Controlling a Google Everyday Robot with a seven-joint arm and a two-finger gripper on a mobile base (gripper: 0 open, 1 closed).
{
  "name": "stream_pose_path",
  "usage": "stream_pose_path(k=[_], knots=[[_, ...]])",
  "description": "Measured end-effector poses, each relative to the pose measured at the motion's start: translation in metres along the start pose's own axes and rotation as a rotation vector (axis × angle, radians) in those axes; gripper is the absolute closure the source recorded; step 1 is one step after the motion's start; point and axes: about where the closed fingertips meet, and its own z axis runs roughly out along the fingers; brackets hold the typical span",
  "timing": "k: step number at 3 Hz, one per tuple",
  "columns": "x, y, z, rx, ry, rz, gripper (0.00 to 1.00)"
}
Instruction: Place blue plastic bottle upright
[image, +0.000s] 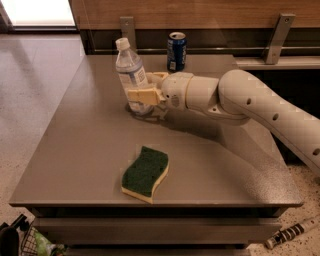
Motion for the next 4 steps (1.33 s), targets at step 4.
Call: stream_pose_path(k=[4], knots=[[-0.0012,0.0036,0.0037,-0.008,-0.001,-0.002,0.00]])
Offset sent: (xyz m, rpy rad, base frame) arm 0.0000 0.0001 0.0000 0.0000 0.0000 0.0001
